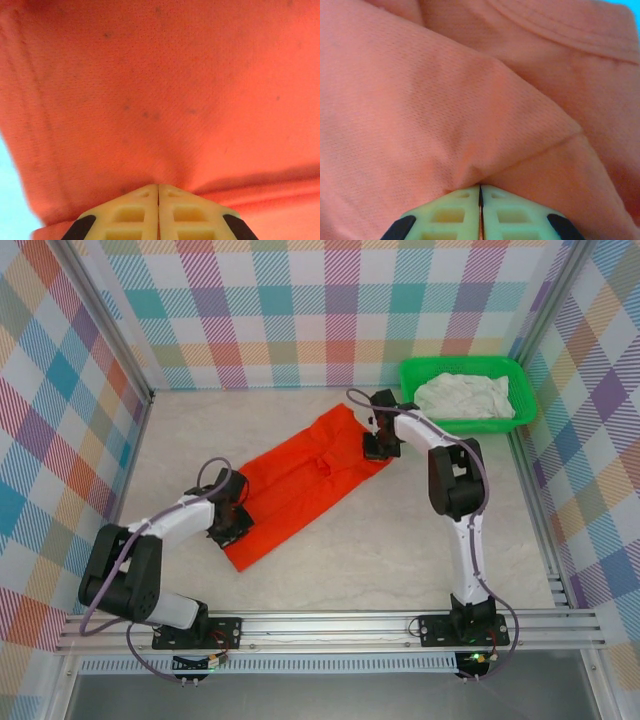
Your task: Fold and stack the t-shirts
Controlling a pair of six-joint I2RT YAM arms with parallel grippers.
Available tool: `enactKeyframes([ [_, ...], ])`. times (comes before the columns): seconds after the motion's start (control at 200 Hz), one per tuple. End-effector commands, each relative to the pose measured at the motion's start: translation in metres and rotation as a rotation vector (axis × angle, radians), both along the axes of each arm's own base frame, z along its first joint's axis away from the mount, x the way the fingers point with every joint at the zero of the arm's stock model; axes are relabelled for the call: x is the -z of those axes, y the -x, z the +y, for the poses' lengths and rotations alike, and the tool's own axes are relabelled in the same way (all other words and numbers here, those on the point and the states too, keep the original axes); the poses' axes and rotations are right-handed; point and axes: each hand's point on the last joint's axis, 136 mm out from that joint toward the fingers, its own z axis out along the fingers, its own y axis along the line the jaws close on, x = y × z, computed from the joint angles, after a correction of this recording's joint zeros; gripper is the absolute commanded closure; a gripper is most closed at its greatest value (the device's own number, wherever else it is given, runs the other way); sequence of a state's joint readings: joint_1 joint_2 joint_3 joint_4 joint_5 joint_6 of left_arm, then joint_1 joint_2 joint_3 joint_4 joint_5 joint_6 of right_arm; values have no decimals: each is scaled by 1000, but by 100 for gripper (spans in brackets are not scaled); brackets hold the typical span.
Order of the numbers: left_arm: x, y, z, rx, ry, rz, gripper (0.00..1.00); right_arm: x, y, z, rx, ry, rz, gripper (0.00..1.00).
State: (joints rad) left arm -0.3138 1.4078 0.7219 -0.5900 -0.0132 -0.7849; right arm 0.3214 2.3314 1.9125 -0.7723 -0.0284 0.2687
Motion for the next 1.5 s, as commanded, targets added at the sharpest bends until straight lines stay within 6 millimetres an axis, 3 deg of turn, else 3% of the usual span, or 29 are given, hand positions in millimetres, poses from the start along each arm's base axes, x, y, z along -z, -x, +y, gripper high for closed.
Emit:
enactKeyframes([
  [0.0,-20,17,2,-26,-43,-18,91,0,-5,0,-23,-11,48,89],
  [0.105,-51,18,1,-1,-61,-75,83,-22,-14,11,-35,-66,15,89],
  [0.2,-87,17,12,13,-114,-119,76,-50,-11,18,-39,-128,-26,88],
  [0.33,-130,9,39,23,-251,-158,73,-78,11,23,-43,-197,-60,86],
  [0.43,-138,-9,56,2,-267,-153,73,-83,37,25,-40,-243,-47,87],
  [0.605,-124,-52,82,-38,-267,-123,84,-84,87,36,-69,-308,-17,90],
  [0.725,-101,-78,93,-44,-280,-78,89,-82,115,39,-98,-311,1,91],
  [0.82,-81,-86,94,-25,-292,-30,93,-81,131,38,-109,-314,11,91],
  [0.96,-59,-82,88,-8,-268,8,95,-75,144,34,-109,-313,24,91],
  [1.345,-46,-52,64,81,-239,46,95,-68,151,38,-116,-338,48,92],
  [1.495,-49,-48,49,118,-237,30,95,-68,153,38,-119,-338,50,92],
])
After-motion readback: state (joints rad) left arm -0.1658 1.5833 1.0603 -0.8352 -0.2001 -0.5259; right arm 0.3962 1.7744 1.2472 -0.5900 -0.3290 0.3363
